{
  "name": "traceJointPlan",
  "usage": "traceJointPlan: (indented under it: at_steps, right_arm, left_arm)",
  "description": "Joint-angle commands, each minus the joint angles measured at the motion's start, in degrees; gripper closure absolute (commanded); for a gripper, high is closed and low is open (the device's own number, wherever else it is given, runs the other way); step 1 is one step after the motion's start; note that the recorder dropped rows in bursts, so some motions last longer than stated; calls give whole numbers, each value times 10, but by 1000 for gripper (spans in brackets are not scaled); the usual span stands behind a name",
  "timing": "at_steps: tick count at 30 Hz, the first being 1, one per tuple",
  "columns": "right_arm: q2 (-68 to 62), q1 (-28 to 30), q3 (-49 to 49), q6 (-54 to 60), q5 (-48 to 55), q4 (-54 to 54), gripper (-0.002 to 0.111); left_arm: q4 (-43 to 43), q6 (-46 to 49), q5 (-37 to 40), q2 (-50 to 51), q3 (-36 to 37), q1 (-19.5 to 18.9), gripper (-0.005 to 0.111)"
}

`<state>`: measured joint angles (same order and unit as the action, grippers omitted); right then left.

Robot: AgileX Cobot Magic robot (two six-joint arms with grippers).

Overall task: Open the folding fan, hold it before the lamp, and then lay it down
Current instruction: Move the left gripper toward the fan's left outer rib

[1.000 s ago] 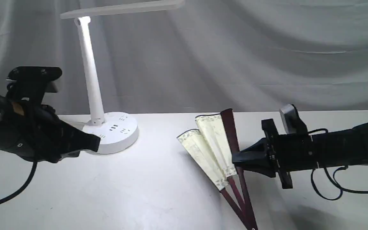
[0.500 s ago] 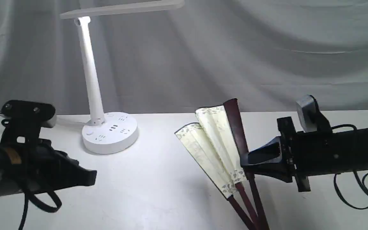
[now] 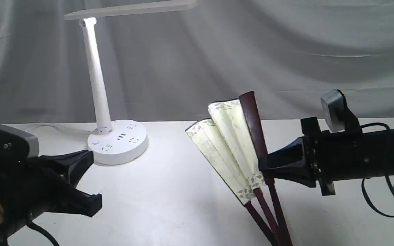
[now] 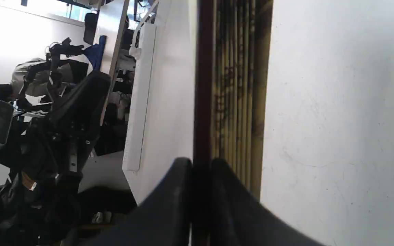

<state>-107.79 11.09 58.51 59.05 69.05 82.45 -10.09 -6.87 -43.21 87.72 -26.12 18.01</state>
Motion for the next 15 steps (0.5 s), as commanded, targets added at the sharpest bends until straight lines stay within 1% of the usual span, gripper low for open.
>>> traceJointPlan:
  at_steps: [1, 3, 7, 13, 15]
  right_arm:
    - [7, 2, 0, 11, 9, 4, 108]
    - [7, 2, 0, 15, 9, 4, 108]
    - [7, 2, 0, 23, 9, 2, 108]
    - [7, 2, 0, 25, 9, 2, 108]
    - [7, 2, 0, 26, 9, 2, 108]
  left_arm:
    - [-35, -38, -25, -3, 4, 2, 107]
    - [-52, -60, -41, 3, 4, 2, 107]
    - [-77, -139, -113, 34, 4, 2, 107]
    - [-74, -245, -174, 110, 4, 2, 107]
    - [-74, -288, -207, 136, 4, 2, 105]
